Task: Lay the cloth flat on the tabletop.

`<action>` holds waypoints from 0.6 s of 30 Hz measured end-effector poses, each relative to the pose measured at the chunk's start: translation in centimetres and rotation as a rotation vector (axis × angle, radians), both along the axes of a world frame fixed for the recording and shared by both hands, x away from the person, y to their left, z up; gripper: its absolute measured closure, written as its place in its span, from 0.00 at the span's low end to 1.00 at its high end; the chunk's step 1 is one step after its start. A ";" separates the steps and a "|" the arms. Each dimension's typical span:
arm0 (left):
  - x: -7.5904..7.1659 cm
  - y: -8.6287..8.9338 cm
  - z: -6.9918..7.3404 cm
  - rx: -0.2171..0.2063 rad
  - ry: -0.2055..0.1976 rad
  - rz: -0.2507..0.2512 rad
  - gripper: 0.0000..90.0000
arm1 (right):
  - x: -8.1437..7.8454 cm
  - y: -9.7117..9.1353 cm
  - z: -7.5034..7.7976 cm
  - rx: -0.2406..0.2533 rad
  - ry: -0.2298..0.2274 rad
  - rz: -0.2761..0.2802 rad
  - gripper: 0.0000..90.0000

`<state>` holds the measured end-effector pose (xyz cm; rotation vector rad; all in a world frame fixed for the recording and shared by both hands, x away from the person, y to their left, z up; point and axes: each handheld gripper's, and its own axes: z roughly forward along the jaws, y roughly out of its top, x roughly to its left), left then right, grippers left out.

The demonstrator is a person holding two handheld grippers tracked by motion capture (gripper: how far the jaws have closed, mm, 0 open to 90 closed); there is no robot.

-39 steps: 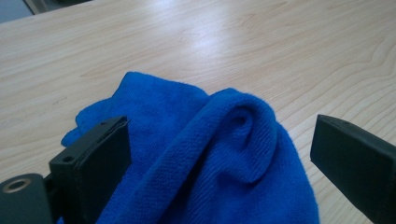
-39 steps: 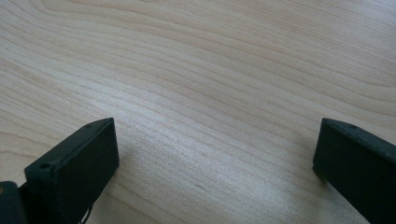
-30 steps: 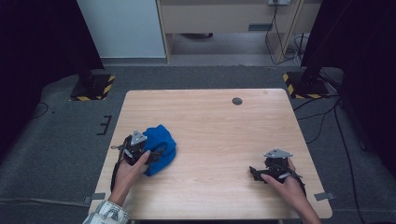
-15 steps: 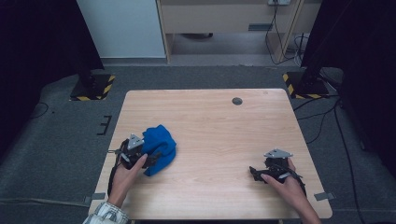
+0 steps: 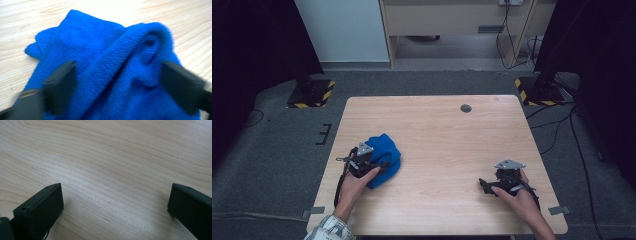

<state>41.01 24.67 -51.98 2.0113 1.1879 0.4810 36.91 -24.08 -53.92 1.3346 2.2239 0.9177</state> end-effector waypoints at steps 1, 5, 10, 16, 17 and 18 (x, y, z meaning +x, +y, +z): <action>0.1 0.0 -0.1 0.010 0.014 -0.005 0.35 | 0.0 0.0 0.0 0.000 0.000 0.000 0.01; 0.3 0.4 -0.4 -0.005 0.026 -0.008 0.49 | 0.0 0.0 0.0 0.000 0.000 0.000 0.01; 0.3 0.7 -0.2 -0.023 0.033 -0.008 0.75 | 0.1 0.0 0.0 -0.002 -0.001 0.005 0.01; 0.1 0.2 1.0 -0.030 0.003 -0.035 0.91 | 0.1 0.0 0.0 -0.001 -0.001 0.006 0.01; 0.1 0.0 1.1 -0.050 0.004 -0.038 0.92 | 0.1 0.0 0.0 -0.001 0.000 0.005 0.01; 0.1 -0.1 1.2 -0.051 0.001 -0.043 0.92 | 0.1 0.0 0.0 -0.001 0.000 0.006 0.01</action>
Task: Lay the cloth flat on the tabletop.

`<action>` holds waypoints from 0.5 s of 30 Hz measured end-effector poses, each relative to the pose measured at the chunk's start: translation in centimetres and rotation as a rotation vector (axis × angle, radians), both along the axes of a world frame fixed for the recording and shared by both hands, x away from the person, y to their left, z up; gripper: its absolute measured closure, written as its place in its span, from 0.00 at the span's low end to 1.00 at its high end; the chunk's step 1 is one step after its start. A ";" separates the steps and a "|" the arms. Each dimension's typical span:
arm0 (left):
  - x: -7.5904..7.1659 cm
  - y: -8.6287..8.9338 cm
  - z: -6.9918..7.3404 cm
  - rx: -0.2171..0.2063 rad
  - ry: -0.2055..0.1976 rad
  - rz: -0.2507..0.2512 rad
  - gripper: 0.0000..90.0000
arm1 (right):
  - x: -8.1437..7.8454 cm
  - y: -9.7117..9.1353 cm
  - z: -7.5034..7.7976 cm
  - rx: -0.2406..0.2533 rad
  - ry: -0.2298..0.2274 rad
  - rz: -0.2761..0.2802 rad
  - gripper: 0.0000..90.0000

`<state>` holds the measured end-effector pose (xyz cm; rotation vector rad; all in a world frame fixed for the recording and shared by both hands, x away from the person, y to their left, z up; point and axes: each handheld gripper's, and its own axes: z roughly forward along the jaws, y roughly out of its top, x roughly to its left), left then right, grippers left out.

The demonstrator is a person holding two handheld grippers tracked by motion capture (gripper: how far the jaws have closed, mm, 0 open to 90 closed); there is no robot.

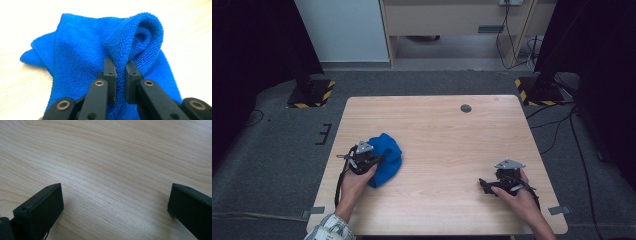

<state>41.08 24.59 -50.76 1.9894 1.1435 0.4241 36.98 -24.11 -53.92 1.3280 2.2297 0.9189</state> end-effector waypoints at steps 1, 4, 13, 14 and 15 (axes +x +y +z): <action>0.0 -0.2 0.1 0.005 -0.001 -0.009 0.92 | 0.0 0.0 0.0 0.000 0.000 0.000 0.01; -0.2 -0.6 0.4 0.005 -0.011 -0.027 0.92 | 0.0 0.0 0.0 0.000 0.000 0.000 0.01; -0.3 -1.6 1.2 -0.010 -0.039 -0.064 0.92 | 0.0 0.0 0.0 0.000 0.000 0.000 0.01; -0.4 -1.7 1.3 -0.014 -0.041 -0.068 0.93 | 0.0 0.0 0.0 0.001 0.000 0.001 0.01; -0.4 -1.8 1.3 -0.016 -0.043 -0.069 0.93 | 0.0 0.0 0.0 0.001 0.000 0.001 0.01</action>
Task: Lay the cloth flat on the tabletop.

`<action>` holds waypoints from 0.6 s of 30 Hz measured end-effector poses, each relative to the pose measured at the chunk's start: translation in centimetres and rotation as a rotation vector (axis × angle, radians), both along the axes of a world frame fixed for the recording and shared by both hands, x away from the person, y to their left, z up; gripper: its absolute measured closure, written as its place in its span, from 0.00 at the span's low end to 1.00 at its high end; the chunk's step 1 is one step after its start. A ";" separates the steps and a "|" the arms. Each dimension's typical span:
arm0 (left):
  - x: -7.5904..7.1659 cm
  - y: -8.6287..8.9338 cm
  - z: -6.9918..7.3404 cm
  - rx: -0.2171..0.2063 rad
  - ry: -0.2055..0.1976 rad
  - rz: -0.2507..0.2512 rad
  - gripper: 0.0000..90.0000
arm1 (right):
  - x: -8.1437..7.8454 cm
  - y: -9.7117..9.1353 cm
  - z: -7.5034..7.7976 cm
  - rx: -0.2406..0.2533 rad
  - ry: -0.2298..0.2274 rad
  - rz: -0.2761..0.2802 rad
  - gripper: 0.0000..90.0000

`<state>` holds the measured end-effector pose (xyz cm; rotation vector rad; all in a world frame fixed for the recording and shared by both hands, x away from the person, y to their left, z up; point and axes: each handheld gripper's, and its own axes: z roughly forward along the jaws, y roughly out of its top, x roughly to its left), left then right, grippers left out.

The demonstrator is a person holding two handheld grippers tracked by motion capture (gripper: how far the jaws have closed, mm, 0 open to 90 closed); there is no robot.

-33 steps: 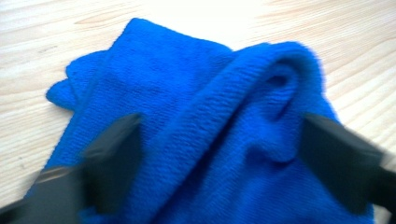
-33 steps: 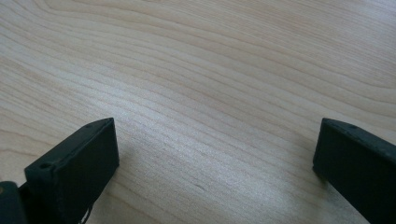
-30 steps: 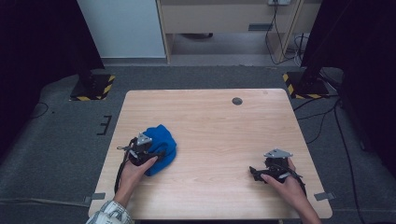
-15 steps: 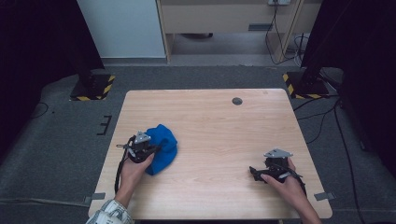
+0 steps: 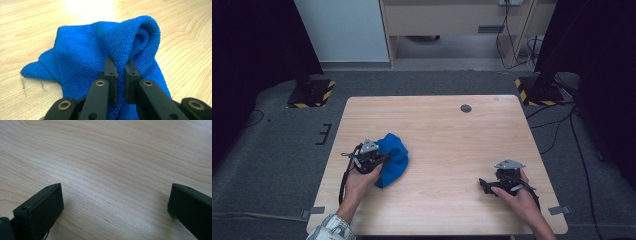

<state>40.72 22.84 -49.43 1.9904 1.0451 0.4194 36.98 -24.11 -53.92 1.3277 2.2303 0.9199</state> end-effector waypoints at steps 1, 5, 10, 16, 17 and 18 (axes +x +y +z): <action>0.0 0.0 0.1 0.000 -0.002 -0.002 0.93 | 0.0 0.0 0.0 -0.001 0.000 0.000 0.01; 0.1 -0.3 0.6 -0.006 -0.014 -0.008 0.93 | 0.0 0.0 0.0 -0.001 0.000 -0.001 0.01; 0.4 -0.9 1.3 -0.021 -0.026 -0.025 0.93 | 0.0 0.0 0.0 0.000 0.000 0.000 0.01; 0.5 -1.7 1.8 -0.024 -0.033 -0.047 0.93 | 0.0 0.0 0.0 0.002 0.003 -0.002 0.01; 0.5 -1.9 1.9 -0.028 -0.034 -0.049 0.93 | 0.0 0.0 0.0 0.002 0.003 -0.002 0.01; 0.6 -2.0 1.9 -0.026 -0.033 -0.055 0.93 | 0.0 0.0 0.0 0.002 0.003 -0.002 0.01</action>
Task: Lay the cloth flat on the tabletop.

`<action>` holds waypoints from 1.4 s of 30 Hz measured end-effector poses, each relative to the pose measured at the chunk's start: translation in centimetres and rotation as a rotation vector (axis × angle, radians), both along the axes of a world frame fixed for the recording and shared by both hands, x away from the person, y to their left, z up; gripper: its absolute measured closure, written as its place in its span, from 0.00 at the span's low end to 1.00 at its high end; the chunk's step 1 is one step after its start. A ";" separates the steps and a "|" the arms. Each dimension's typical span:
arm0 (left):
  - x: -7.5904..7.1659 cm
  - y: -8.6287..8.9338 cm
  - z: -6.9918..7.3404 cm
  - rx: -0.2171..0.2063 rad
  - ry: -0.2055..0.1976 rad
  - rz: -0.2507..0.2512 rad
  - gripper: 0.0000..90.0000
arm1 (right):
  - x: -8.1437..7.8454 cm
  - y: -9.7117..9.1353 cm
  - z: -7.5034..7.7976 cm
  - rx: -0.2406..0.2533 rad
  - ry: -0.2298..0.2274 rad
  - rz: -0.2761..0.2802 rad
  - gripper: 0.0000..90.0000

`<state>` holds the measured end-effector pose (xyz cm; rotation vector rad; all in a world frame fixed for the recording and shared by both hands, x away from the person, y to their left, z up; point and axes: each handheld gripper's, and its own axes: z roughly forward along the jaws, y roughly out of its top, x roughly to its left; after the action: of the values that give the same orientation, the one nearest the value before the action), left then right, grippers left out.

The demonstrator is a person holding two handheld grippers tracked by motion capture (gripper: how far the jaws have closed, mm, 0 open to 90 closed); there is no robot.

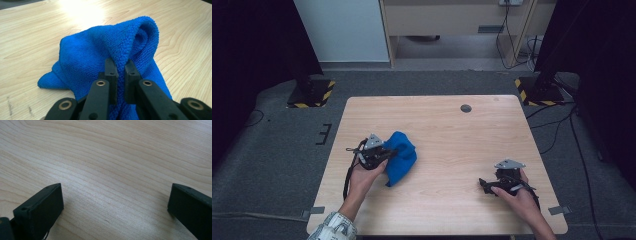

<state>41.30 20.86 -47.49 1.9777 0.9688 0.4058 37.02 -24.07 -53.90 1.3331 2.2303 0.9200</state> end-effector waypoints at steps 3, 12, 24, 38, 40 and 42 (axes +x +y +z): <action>0.2 -0.7 0.2 -0.007 0.000 -0.012 0.93 | 0.0 0.0 0.0 0.000 0.001 0.000 0.01; 0.5 -3.4 0.6 0.002 -0.003 -0.071 0.93 | 0.0 0.0 0.0 0.000 0.000 0.001 0.01; 1.1 -7.9 1.2 0.016 -0.003 -0.161 0.93 | 0.1 0.0 0.0 -0.001 -0.003 0.002 0.01; 1.8 -13.0 0.2 0.037 0.014 -0.231 0.93 | 0.1 0.0 0.0 -0.001 -0.001 0.002 0.01; 2.0 -13.5 -0.1 0.044 0.019 -0.242 0.93 | 0.1 0.1 0.0 -0.001 -0.001 0.001 0.01; 2.0 -13.9 -0.5 0.053 0.022 -0.248 0.93 | 0.1 0.1 0.0 -0.001 0.000 0.001 0.01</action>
<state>43.34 6.92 -47.94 2.1232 0.7204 0.2735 37.17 -24.02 -53.91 1.3310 2.2313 0.9190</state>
